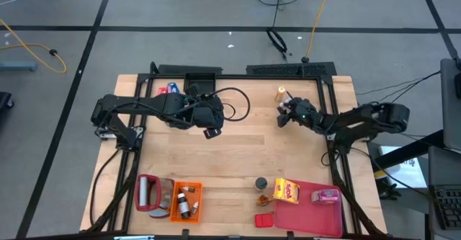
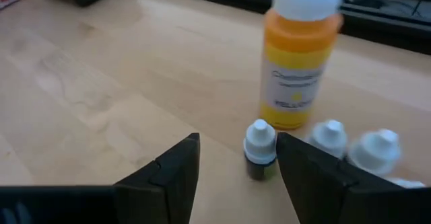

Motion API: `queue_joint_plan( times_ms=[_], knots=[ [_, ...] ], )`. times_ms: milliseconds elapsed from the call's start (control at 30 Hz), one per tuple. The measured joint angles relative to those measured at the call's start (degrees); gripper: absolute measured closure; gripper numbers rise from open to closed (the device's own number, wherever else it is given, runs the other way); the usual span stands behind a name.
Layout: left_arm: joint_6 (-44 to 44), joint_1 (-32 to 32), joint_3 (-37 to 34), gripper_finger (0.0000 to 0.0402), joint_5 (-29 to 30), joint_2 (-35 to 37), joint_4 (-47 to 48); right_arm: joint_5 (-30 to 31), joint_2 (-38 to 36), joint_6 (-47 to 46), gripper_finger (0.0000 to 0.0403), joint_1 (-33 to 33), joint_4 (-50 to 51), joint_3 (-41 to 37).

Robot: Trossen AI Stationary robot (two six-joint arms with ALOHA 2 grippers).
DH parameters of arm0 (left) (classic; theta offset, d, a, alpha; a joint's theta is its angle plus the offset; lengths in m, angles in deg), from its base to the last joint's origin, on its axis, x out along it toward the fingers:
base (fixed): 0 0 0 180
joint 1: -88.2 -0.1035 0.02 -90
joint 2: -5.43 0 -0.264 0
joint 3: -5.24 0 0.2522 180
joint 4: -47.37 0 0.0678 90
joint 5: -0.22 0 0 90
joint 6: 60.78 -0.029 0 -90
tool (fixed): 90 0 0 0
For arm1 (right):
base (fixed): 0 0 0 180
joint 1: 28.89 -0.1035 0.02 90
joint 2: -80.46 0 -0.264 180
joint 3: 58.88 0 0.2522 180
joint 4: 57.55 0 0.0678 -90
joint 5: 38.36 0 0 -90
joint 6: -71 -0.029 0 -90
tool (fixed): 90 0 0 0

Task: Pick & Place Kitchen Items
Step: Put the green coloring bottle into the orange bin

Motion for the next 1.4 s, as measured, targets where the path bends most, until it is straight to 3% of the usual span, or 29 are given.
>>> queue_joint_plan(
  times_ms=[367, 667, 933, 1133, 1400],
  knots=[
    [-0.2, 0.0, 0.0, 0.0231, 0.0, 0.0, -0.1, 1.1, 6.8, 2.9, 0.0242, 0.6, 0.1, 5.4],
    [-0.3, 0.0, 0.0, 0.0231, 0.0, 0.0, -0.1, 0.9, 7.5, 2.8, 0.0355, 0.5, 0.6, 5.4],
    [-0.2, 0.0, 0.0, 0.0231, 0.0, 0.0, -0.1, -2.1, 7.4, 0.9, 0.0356, 0.4, 0.4, 5.4],
    [0.7, 0.0, 0.0, 0.0231, 0.0, 0.0, -0.1, -5.2, 3.2, -0.2, 0.0352, -2.5, 1.0, 5.3],
    [1.4, 0.0, 0.0, 0.0231, -0.2, 0.0, -0.9, -5.5, -10.4, 1.2, 0.0351, -12.3, 1.4, 5.3]
  ],
)
